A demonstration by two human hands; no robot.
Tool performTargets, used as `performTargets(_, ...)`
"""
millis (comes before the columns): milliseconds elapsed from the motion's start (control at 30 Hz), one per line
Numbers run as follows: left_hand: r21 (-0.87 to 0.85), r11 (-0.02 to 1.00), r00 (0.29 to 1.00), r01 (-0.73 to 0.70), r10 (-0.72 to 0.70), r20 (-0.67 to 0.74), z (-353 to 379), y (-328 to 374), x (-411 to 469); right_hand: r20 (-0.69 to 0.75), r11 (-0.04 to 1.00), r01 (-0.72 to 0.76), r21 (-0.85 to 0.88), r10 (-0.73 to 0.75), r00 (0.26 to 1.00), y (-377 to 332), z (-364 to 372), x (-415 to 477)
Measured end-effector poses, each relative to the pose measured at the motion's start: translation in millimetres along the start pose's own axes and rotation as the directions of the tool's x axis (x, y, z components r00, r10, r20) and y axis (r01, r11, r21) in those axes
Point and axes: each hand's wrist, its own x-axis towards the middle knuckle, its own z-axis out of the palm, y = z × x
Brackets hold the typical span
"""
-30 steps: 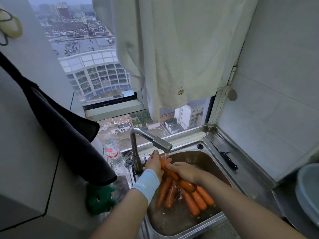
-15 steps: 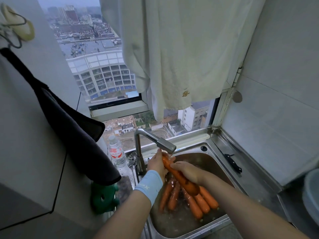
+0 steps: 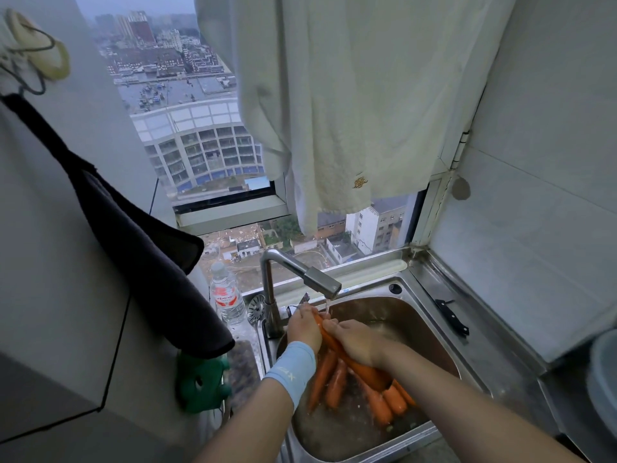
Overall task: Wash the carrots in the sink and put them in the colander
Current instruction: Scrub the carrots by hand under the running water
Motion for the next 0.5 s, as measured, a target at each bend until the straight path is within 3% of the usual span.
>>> performTargets(33,-0.001,1.000,1.000,-0.004,0.004,-0.005,-1.6,-0.8,1.8,-0.008,1.000,-0.008,0.001,0.008,1.000,-1.9,1.6,0.1)
performTargets(133,-0.226,0.963,0.977,0.145,-0.104,0.186,-2.5,-6.9,0.1,-0.030,0.998,-0.044,0.033,0.045,0.999,-1.4,0.9,4.8)
performTargets(167,-0.221,0.962,0.969,0.162,-0.112,0.221,-1.8,-9.6,-0.7,-0.028,0.998,-0.055,0.041,0.057,0.998,-1.3,-0.1,5.4)
performTargets(300,0.064,0.998,0.997,0.007,-0.011,0.070,5.4,-7.9,4.3,-0.041,0.997,-0.074,0.026,0.075,0.996,-5.1,1.8,4.0)
performTargets(433,0.062,0.997,0.998,-0.054,0.055,-0.010,10.6,3.4,2.8,-0.079,0.998,-0.057,0.000,0.057,0.995,-7.6,2.9,5.2)
performTargets(500,-0.117,0.993,0.992,0.022,-0.008,0.122,11.2,3.2,-0.1,-0.101,0.999,-0.050,-0.001,0.050,0.994,-3.4,-2.7,5.4)
